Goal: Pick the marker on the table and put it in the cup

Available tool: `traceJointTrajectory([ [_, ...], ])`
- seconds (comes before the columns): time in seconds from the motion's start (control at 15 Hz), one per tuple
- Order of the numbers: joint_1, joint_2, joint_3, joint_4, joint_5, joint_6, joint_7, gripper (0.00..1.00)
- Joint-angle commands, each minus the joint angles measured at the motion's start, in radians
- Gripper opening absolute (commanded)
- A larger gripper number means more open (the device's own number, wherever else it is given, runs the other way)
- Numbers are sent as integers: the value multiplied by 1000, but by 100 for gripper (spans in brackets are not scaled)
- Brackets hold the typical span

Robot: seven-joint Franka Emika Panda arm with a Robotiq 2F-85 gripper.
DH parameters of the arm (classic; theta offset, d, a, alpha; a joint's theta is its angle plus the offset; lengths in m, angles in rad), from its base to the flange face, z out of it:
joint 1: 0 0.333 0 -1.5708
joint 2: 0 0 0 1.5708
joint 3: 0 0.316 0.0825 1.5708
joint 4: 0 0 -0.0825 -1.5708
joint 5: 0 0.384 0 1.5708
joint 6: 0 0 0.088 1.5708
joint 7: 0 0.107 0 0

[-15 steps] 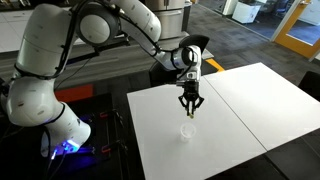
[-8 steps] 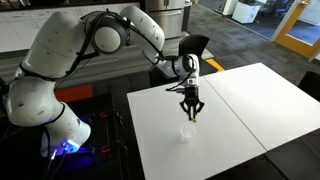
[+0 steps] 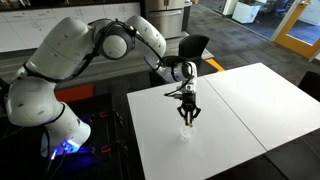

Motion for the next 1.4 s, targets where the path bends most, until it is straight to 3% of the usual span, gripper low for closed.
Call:
traceJointTrajectory([
  [0.0, -12, 45, 7, 60, -5, -80, -23, 5],
  [0.4, -21, 123, 3, 149, -10, -162, -28, 5],
  [1.33, -27, 242, 10, 290, -70, -44, -124, 5],
])
